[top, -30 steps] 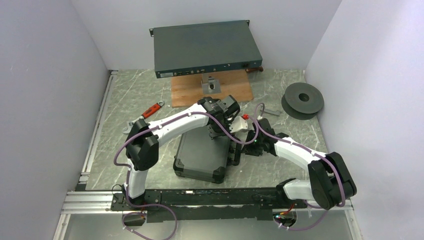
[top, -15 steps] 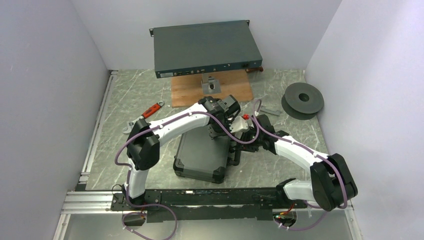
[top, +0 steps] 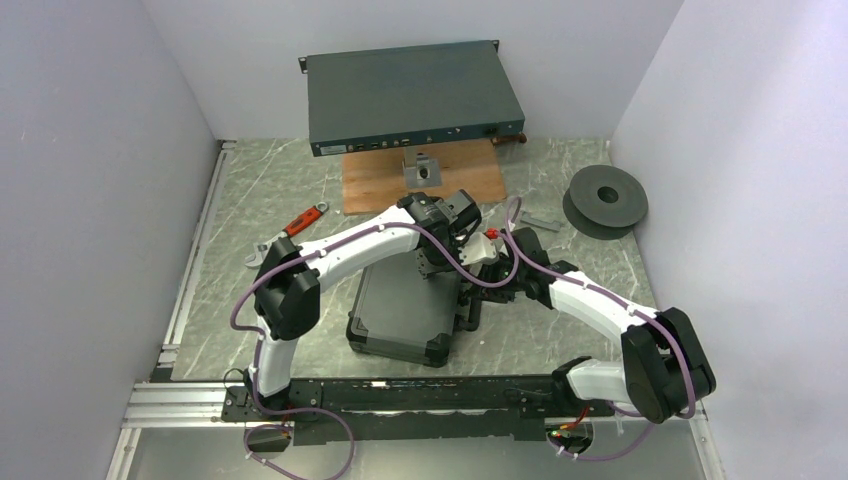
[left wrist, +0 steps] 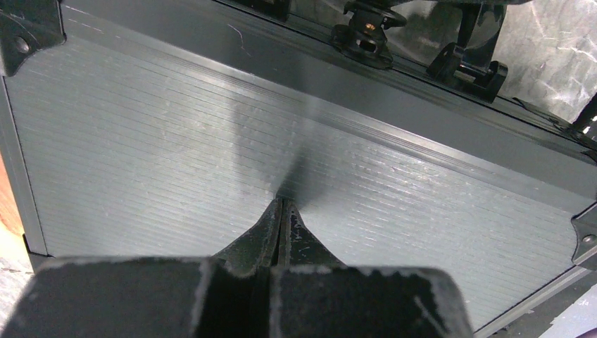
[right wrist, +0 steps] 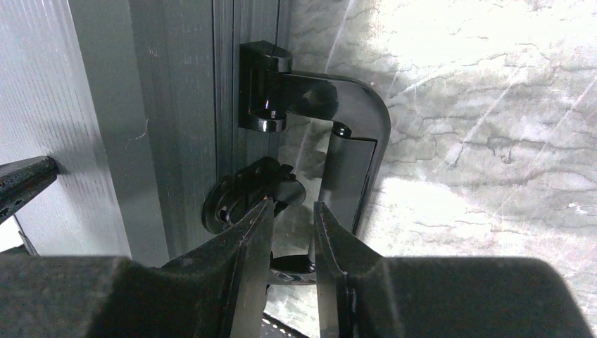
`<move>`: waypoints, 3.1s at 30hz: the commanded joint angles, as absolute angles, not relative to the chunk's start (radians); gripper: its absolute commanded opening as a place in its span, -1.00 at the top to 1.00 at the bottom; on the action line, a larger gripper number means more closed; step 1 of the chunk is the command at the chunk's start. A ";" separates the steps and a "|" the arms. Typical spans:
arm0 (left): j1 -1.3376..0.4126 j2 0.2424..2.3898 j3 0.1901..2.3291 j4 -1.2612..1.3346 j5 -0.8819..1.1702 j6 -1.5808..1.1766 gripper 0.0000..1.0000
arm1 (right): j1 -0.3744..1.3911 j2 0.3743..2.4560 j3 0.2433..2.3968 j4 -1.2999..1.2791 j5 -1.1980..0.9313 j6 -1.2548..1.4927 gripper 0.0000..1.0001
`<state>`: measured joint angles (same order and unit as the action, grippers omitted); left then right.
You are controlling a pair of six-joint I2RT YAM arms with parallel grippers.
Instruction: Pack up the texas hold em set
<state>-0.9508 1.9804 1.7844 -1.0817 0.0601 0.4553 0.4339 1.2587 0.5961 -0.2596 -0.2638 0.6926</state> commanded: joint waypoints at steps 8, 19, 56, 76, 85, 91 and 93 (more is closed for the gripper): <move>-0.984 2.136 1.851 -1.257 0.137 0.420 1.00 | 0.455 1.265 0.637 -0.206 -0.282 0.713 0.41; -0.992 2.160 1.868 -1.270 0.098 0.398 1.00 | 0.476 1.247 0.602 -0.057 -0.378 0.748 0.41; -0.953 2.127 1.833 -1.246 0.153 0.392 1.00 | 0.611 1.151 0.543 0.050 -0.330 0.795 0.44; -0.963 1.990 1.759 -1.149 0.147 0.382 0.45 | 0.611 1.180 0.495 -0.022 -0.244 0.772 0.46; -0.962 1.869 1.742 -1.043 0.050 0.344 -0.01 | 0.610 1.124 0.492 -0.076 -0.218 0.748 0.46; -0.950 1.784 1.709 -0.977 0.003 0.303 -0.23 | 0.610 1.094 0.493 -0.106 -0.206 0.749 0.46; -0.948 1.761 1.698 -0.962 0.002 0.300 -0.26 | 0.610 1.085 0.497 -0.115 -0.201 0.748 0.46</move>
